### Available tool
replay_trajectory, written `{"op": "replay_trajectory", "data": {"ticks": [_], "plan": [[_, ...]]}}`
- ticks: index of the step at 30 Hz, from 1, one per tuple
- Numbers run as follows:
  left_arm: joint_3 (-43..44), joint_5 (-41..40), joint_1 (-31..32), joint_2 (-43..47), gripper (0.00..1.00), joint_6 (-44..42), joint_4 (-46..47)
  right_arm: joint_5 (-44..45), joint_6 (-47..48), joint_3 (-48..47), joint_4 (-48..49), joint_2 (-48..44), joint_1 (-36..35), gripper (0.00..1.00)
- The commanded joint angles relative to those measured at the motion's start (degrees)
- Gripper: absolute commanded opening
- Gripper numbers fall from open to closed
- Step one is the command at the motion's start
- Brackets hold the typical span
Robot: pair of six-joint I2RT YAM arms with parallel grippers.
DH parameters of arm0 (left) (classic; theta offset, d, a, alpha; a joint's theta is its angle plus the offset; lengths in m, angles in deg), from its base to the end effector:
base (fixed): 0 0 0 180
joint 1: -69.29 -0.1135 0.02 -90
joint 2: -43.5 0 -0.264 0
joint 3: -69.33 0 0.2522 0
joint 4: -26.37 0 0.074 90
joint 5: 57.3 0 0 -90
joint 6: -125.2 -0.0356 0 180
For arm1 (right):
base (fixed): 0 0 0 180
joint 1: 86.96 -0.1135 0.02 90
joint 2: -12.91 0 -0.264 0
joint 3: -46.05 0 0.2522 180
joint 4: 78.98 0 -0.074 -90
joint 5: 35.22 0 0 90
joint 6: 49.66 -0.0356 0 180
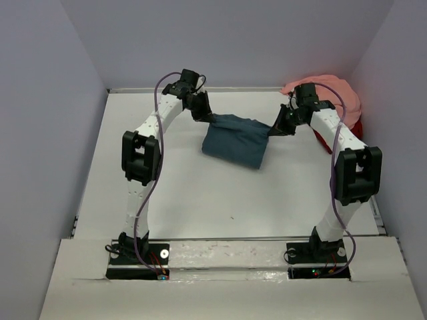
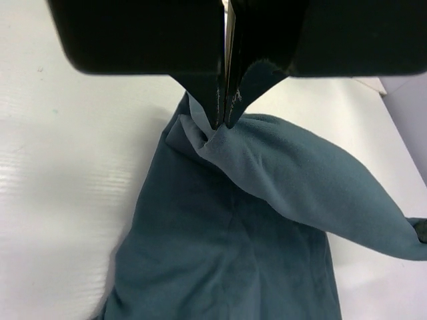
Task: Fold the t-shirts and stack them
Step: Fold the long partially folded tshirt into a neat square
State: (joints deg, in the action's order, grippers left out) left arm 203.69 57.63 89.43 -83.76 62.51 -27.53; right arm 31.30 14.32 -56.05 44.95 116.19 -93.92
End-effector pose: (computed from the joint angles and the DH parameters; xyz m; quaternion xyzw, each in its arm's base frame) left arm 0.4669 -0.1872 0.2773 0.0225 0.9111 -0.3283 0.2483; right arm 0.3859 0.0614 0.2755 0.0990 0.9359 0.2655 0.2093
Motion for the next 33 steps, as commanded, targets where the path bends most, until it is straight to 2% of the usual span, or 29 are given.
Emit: {"op": "replay_trajectory", "data": {"ticks": [1,17,24,25,27,28,29,30,31,32,33], "plan": [[2.54,1.52,-0.45,-1.23,0.0,-0.5,4.01,3.88,1.59,-3.16,4.59,1.56,0.98,0.0],[6.32,1.7,-2.65,-10.11,0.0,1.43,23.16,7.84,2.64,-7.02,19.27,12.81,2.04,0.0],[10.97,2.67,-2.83,-18.36,0.0,4.33,27.66,7.75,2.47,-8.51,28.59,19.84,2.04,0.0],[12.28,3.71,-2.83,-19.33,0.09,4.59,27.83,7.67,2.12,-9.56,28.16,21.85,2.04,0.0],[12.82,4.6,-2.83,-21.35,0.2,5.12,27.92,7.67,1.85,-11.94,27.36,23.27,2.04,0.0],[12.82,4.86,-2.83,-21.71,0.34,5.56,28.1,7.66,1.33,-12.3,27.45,23.97,2.04,0.0],[12.3,5.3,-2.74,-22.06,0.42,5.65,28.36,7.84,1.06,-12.65,27.45,24.42,2.04,0.0],[11.95,5.39,-2.65,-22.5,0.58,5.74,28.62,8.1,0.54,-13.43,27.45,24.77,2.04,0.0],[11.25,5.22,-2.56,-22.68,0.66,5.91,28.71,8.02,0.36,-13.7,27.45,25.38,2.04,0.0],[10.63,5.22,-2.48,-22.51,0.74,6.0,28.98,7.84,0.36,-14.05,27.45,25.65,2.04,0.04],[10.02,5.22,-2.56,-22.42,0.84,6.0,29.33,7.93,0.27,-14.49,27.45,25.82,2.04,0.19]]}}
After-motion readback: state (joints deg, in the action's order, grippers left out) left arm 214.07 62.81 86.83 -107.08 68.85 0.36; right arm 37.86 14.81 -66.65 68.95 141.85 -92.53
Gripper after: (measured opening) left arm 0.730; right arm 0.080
